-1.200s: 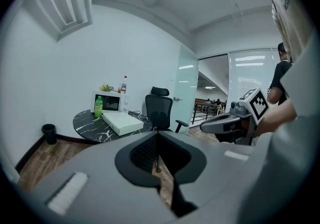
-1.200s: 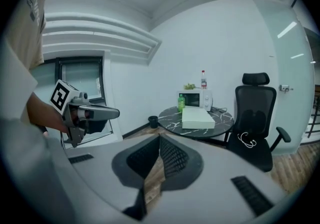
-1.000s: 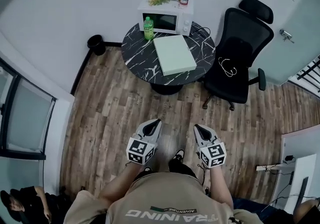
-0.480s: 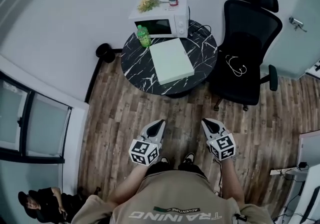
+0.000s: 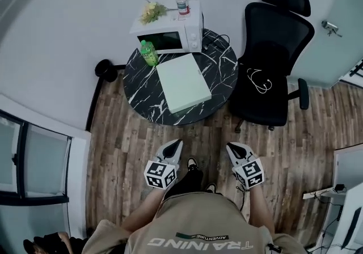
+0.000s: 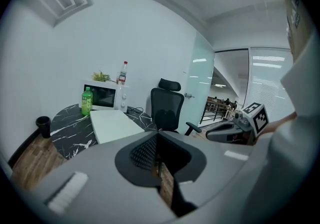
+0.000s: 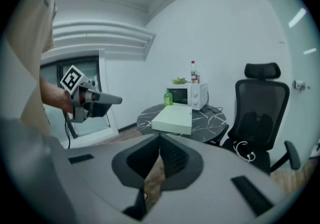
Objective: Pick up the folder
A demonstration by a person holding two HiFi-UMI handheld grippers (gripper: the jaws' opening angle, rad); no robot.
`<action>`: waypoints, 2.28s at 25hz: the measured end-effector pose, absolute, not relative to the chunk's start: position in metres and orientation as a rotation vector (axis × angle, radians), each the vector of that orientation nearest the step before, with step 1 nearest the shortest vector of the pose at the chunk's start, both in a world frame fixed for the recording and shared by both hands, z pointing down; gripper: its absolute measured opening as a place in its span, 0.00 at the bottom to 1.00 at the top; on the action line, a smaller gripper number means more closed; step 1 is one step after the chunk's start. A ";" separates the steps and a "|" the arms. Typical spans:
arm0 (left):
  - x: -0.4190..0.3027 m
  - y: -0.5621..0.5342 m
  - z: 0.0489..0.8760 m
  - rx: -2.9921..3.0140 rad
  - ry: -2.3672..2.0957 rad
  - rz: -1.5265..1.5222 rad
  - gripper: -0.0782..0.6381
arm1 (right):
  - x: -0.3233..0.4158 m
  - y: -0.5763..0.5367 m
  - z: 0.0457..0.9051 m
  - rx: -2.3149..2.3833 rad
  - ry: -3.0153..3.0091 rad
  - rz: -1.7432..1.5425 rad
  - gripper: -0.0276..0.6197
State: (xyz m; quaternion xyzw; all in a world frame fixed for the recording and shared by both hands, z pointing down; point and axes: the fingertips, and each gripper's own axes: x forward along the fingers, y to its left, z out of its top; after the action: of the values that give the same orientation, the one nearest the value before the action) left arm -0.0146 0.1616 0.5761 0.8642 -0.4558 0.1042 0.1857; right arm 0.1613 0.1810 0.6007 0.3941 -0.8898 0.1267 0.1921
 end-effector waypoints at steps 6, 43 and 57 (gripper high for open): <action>-0.024 0.078 0.562 2.479 -1.230 0.253 0.12 | 0.172 0.097 0.566 1.164 -2.432 0.288 0.06; -0.134 -0.202 0.648 1.900 -1.636 0.444 0.12 | 0.044 -0.282 0.666 0.626 -2.545 0.459 0.06; -0.140 -0.200 0.690 1.772 -1.571 0.512 0.12 | 0.059 -0.292 0.707 0.605 -2.466 0.793 0.06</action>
State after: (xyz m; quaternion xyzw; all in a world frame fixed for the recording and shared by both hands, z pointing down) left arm -0.1397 -0.2002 0.6896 0.6847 -0.6069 0.1979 0.3515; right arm 0.0590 -0.2921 0.7066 0.2210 -0.9002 0.2896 0.2385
